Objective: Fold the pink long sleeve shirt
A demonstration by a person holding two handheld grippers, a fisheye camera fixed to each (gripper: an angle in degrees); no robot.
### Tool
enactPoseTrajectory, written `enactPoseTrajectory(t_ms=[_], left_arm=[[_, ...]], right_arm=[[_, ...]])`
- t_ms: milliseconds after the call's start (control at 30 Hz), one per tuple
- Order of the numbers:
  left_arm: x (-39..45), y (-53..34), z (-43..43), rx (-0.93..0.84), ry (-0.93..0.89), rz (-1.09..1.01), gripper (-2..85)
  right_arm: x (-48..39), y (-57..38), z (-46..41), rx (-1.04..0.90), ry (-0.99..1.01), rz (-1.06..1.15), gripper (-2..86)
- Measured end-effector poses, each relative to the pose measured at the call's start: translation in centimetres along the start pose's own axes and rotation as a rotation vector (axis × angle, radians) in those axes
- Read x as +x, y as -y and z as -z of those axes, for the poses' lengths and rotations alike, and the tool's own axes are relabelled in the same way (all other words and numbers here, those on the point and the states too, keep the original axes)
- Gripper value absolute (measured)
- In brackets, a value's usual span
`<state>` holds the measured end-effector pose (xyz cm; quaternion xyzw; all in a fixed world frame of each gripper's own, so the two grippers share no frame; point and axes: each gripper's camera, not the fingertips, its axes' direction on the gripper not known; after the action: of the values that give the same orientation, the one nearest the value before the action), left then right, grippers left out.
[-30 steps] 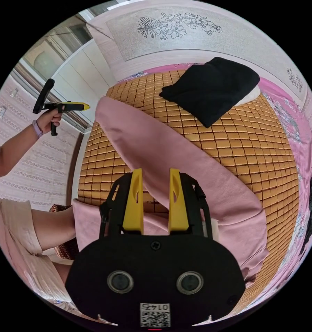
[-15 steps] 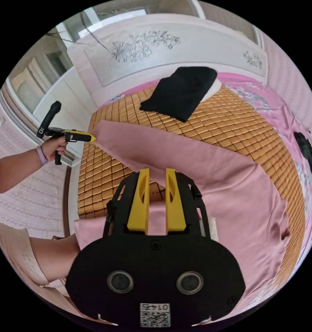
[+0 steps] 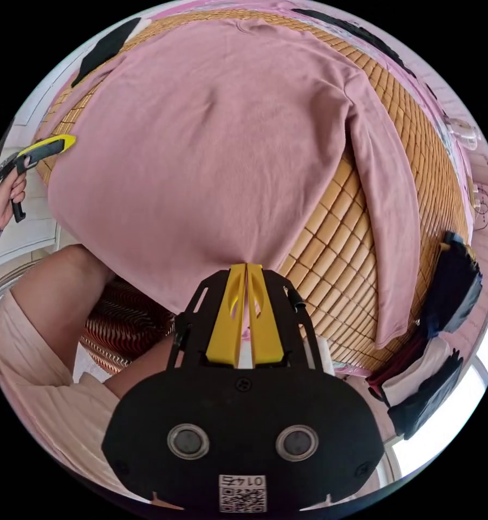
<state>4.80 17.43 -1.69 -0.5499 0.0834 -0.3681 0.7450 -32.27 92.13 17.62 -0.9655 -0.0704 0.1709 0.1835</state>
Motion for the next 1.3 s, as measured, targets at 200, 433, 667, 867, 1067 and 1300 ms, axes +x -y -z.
enactPoseTrajectory(t_ms=[200,433,667,867,1067,1300], left_arm=[[9.0,1.5,-3.6,-0.094,0.319,-0.227,-1.0],[10.6,2.6,-4.2,-0.109,0.296,-0.212,-1.0],[11.3,1.6,-4.3,-0.086,0.301,-0.206,-1.0],[9.8,-0.3,-3.4,-0.046,0.237,-0.233,-1.0],[7.3,-4.1,-2.1,0.05,0.171,-0.264,-1.0],[3.7,-11.2,1.6,0.209,0.035,-0.186,-1.0]], right_arm=[[1.0,-3.4,-0.1,0.038,0.034,-0.064,-0.3],[2.1,-7.7,-0.3,0.099,0.077,-0.027,-0.8],[3.4,-11.1,-0.3,0.146,0.172,-0.025,-1.0],[2.5,-14.4,0.2,0.223,0.159,-0.02,-1.0],[-0.6,-18.1,0.7,0.365,0.038,-0.108,-1.0],[-0.5,-23.5,2.9,0.432,0.246,-0.297,-1.0]])
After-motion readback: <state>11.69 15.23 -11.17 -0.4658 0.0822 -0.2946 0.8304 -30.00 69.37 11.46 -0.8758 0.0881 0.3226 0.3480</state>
